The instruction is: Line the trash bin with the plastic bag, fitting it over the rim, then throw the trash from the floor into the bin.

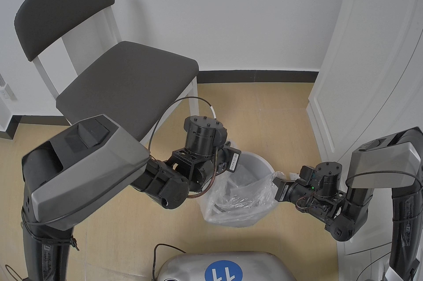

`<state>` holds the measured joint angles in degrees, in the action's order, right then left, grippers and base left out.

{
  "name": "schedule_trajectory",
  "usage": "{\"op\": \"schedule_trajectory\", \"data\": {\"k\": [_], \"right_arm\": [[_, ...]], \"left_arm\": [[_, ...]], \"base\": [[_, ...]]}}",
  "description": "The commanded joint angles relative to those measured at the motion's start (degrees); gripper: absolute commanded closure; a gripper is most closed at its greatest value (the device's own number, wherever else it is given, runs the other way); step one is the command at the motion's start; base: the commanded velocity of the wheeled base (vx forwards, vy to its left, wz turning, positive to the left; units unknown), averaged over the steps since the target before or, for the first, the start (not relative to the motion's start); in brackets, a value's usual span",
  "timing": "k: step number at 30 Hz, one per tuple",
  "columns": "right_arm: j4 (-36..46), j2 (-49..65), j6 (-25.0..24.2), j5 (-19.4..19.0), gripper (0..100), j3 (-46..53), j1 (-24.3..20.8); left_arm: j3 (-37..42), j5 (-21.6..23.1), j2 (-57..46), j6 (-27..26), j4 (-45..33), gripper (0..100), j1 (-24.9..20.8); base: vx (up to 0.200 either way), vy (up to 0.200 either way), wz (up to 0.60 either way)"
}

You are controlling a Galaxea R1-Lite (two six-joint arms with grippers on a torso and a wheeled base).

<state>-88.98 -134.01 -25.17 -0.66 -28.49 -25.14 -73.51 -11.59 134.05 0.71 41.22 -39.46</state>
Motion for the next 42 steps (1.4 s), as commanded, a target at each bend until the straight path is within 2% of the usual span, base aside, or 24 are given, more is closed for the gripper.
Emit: {"op": "schedule_trajectory", "data": {"k": [1, 2, 5, 9, 14, 19, 26, 29, 30, 33, 36, 38, 39, 42], "right_arm": [[-1.02, 2.00, 1.71, 0.13, 100, 1.33, -0.09], [-1.02, 2.00, 2.23, 0.04, 100, 1.59, -0.09], [-1.02, 1.74, 2.50, 0.13, 100, 1.86, -0.18], [-1.02, 1.56, 2.94, 0.13, 100, 1.95, -0.18], [-1.02, 1.56, 2.94, 0.04, 100, 1.95, -0.18], [-1.02, 1.38, 2.94, 0.04, 100, 1.95, -0.18], [-1.02, 1.47, 2.94, 0.04, 100, 2.03, -0.18], [-1.02, 1.47, 2.94, 0.04, 100, 2.12, -0.26], [-1.02, 1.38, 2.94, 0.04, 100, 2.03, -0.26], [-1.02, 1.21, 2.94, 0.04, 100, 2.03, -0.26], [-1.02, 1.56, 2.94, 0.04, 100, 2.12, -0.26], [-1.02, 1.82, 2.94, 0.13, 100, 2.12, -0.26], [-1.02, 3.67, 3.03, 0.13, 100, 2.83, -0.35], [-1.02, 6.66, 3.73, 0.04, 100, 4.41, -1.05]], "left_arm": [[6.45, -8.01, -2.91, -10.90, 0.53, 100, 0.53], [8.12, -10.29, -2.91, -13.98, 0.80, 100, 0.61], [11.11, -13.19, -3.27, -18.29, 0.88, 100, 1.05], [12.78, -14.16, -2.91, -20.75, 1.76, 100, 1.76], [10.76, -14.95, 1.13, -20.39, 3.52, 100, 4.04], [3.72, -14.95, 8.42, -18.37, 3.78, 100, 6.50], [-4.19, -14.33, 11.76, -17.85, -3.16, 100, 5.89], [-6.56, -14.33, 12.29, -16.26, -4.04, 100, 4.30], [-8.14, -14.16, 12.03, -13.71, -4.57, 100, 2.28], [-9.90, -14.07, 11.24, -10.64, -5.80, 100, -0.71], [-11.57, -11.87, 9.57, -5.28, -7.03, 100, -3.34], [-11.83, -11.08, 9.30, -4.05, -7.38, 100, -3.69], [-13.50, -7.30, 7.90, 2.11, -9.49, 100, -4.66], [-15.44, -3.79, 6.84, 7.55, -13.27, 100, -4.84]], "base": [[0.000, 0.000, 0.00], [0.000, 0.000, 0.00], [0.000, 0.000, 0.00], [0.000, 0.000, 0.00], [0.000, 0.000, 0.00], [0.000, 0.000, 0.00], [0.000, 0.000, 0.00], [0.000, 0.000, 0.00], [0.000, 0.000, 0.00], [0.000, 0.000, 0.00], [0.000, 0.000, 0.00], [0.000, 0.000, 0.00], [0.000, 0.000, 0.00], [0.000, 0.000, 0.00]]}}
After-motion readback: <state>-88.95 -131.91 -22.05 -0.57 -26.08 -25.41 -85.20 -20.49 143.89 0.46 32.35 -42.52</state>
